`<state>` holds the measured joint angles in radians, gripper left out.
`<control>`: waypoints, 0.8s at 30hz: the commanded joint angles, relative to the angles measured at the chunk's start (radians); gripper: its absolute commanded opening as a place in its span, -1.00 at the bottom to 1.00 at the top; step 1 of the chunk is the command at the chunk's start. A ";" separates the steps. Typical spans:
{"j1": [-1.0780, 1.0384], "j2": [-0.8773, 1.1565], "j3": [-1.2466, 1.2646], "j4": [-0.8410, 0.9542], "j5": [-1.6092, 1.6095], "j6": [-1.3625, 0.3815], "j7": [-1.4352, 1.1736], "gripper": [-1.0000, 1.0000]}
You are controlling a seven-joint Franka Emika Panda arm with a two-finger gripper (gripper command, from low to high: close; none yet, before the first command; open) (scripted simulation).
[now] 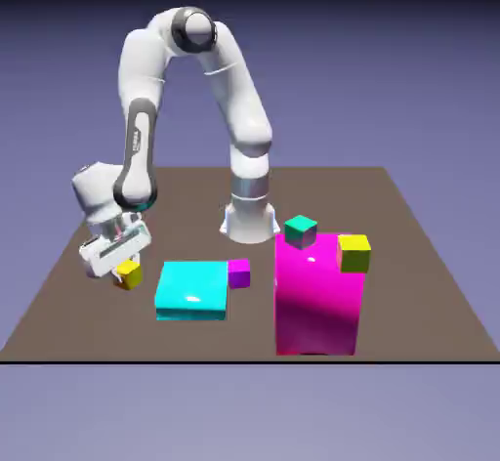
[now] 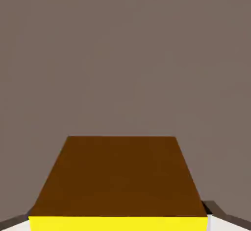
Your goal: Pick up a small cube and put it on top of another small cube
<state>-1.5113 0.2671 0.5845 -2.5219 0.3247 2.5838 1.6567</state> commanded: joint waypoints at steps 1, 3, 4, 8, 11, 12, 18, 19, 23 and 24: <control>0.001 -0.033 0.008 -0.001 0.010 -0.029 0.006 -1.00; 0.074 -0.085 0.000 0.000 0.031 -0.064 0.056 -1.00; 0.110 -0.112 -0.003 0.001 0.042 -0.081 0.081 -1.00; 0.255 -0.217 -0.018 0.004 0.083 -0.150 0.182 -1.00; 0.364 -0.296 -0.029 0.006 0.115 -0.202 0.257 -1.00; 0.400 -0.322 -0.033 0.007 0.125 -0.220 0.283 -1.00; 0.618 -0.480 -0.056 0.011 0.188 -0.323 0.433 -1.00; 0.654 -0.506 -0.059 0.012 0.198 -0.341 0.459 -1.00; 0.799 -0.611 -0.074 0.015 0.240 -0.410 0.559 -1.00; 0.835 -0.638 -0.078 0.015 0.250 -0.427 0.584 -1.00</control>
<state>-0.6763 -0.3705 0.5067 -2.5066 0.5755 2.1577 2.2409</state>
